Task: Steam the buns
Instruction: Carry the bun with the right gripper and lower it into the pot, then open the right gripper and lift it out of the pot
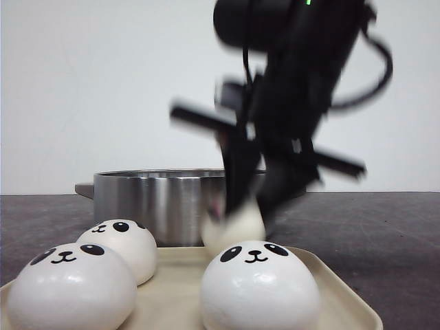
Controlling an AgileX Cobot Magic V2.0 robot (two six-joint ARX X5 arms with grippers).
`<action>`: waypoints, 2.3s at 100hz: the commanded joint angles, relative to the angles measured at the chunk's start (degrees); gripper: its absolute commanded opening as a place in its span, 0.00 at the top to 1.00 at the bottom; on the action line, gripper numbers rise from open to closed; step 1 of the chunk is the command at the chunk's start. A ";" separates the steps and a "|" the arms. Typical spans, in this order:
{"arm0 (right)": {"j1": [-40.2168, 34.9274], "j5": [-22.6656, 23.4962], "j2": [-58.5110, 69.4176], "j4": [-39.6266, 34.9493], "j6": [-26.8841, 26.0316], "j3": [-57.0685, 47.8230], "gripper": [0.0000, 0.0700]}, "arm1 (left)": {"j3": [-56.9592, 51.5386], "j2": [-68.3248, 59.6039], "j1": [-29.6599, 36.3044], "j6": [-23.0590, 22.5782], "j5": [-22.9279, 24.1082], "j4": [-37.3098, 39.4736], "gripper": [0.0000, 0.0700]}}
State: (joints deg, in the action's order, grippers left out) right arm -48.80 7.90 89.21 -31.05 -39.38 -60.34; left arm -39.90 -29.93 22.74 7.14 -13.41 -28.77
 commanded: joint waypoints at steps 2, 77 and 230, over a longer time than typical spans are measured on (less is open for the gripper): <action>-2.38 0.42 -4.66 0.20 3.19 -7.61 0.99 | -0.76 0.02 0.26 -0.28 0.61 1.84 0.00; 15.10 -1.03 26.60 -6.97 11.19 -41.42 0.99 | -0.76 0.00 1.66 -0.24 0.55 1.11 0.00; 17.46 -0.90 31.61 -14.05 13.09 -54.16 0.34 | -0.76 -0.96 2.16 0.11 0.26 -6.25 0.00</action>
State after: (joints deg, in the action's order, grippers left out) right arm -30.39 7.44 122.26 -43.75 -31.77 -109.95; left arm -39.90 -30.06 24.62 7.18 -13.02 -35.20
